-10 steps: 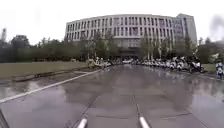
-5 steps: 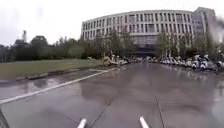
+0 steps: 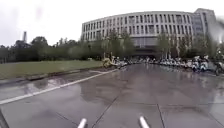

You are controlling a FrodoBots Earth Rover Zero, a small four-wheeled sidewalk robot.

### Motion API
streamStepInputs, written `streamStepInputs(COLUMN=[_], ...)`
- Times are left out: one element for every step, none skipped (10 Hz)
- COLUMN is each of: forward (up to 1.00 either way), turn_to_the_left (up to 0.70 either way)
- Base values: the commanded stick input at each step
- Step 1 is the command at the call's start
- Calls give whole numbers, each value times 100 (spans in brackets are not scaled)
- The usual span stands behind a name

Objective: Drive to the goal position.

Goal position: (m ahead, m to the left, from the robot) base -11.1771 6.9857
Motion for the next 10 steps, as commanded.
streamStepInputs(forward=[-99,-95,-95,-95,-95,-95,-95,-96,-96,-95], turn_to_the_left=[-13,-32,-35,-36,-38,-38,-38,-38,-38,-38])
